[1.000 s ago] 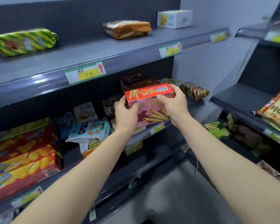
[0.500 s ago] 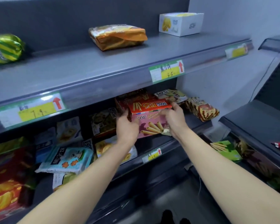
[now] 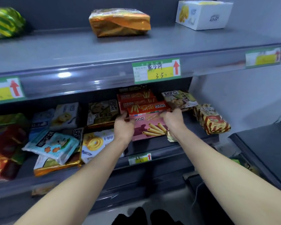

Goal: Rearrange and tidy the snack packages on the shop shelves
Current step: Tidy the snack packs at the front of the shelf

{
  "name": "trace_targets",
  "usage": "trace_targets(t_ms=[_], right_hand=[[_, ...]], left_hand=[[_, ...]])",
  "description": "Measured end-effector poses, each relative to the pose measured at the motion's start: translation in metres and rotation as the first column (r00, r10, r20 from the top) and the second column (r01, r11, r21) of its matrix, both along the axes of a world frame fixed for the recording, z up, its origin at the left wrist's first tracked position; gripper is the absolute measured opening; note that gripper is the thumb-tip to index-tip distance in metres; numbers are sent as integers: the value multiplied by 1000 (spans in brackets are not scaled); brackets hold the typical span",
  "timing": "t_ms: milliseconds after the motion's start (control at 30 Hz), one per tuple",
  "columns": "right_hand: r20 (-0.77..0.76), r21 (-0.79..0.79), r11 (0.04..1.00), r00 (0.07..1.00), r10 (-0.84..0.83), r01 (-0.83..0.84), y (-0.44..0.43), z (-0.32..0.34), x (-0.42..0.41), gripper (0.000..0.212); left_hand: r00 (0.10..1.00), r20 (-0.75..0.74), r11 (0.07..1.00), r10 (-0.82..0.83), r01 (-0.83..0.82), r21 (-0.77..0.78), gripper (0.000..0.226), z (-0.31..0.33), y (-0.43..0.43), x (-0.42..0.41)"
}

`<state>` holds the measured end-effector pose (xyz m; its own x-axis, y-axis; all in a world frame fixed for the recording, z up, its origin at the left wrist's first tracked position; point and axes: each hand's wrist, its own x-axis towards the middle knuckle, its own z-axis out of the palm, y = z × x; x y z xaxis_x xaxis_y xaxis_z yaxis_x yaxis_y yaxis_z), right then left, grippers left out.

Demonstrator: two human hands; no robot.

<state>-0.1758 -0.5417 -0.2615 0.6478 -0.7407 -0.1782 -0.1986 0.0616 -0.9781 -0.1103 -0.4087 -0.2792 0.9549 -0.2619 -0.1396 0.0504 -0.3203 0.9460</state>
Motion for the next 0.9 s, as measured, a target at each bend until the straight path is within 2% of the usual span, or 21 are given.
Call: trace_targets(t_ms=[133, 333, 433, 567, 733, 900], right_hand=[[-21, -17, 997, 997, 71, -71, 6, -10, 9, 38], [-89, -54, 997, 995, 43, -47, 6, -22, 23, 38], [-124, -57, 998, 992, 26, -34, 6, -28, 28, 48], [-148, -95, 994, 988, 45, -60, 6, -31, 25, 48], [-169, -92, 991, 983, 79, -95, 9, -21, 10, 34], [-195, -126, 987, 978, 79, -105, 10, -18, 3, 43]], left_hand=[[998, -14, 998, 53, -54, -30, 32, -4, 7, 2], [999, 20, 999, 49, -49, -14, 31, -8, 12, 5], [999, 7, 999, 38, -38, -12, 30, -6, 14, 5], [999, -3, 999, 32, -32, 0, 32, -6, 17, 5], [999, -12, 999, 37, -37, 20, 36, -7, 19, 1], [998, -1, 998, 61, -61, 17, 39, 2, 21, -10]])
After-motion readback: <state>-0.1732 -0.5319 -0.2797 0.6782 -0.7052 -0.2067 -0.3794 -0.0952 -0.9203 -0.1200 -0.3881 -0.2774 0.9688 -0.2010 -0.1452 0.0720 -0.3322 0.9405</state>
